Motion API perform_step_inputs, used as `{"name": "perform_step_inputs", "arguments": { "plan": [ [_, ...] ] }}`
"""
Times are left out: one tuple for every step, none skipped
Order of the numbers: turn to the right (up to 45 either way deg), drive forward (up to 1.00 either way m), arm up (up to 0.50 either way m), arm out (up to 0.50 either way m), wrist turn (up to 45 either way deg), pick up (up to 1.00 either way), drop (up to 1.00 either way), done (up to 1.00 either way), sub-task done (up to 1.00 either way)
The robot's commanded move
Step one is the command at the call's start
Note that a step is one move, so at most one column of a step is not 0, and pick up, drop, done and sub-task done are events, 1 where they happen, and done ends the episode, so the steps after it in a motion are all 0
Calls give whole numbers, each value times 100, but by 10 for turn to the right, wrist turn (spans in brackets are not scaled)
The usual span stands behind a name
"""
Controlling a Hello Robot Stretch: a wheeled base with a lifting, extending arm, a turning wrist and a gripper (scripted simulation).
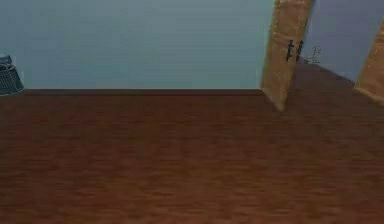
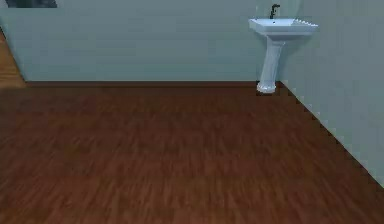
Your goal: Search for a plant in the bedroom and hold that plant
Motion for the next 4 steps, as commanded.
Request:
{"name": "perform_step_inputs", "arguments": {
  "plan": [
    [360, 0, 0, 0, 0, 0, 0, 0, 0],
    [0, 100, 0, 0, 0, 0, 0, 0, 0],
    [0, 100, 0, 0, 0, 0, 0, 0, 0],
    [30, 0, 0, 0, 0, 0, 0, 0, 0]
  ]
}}
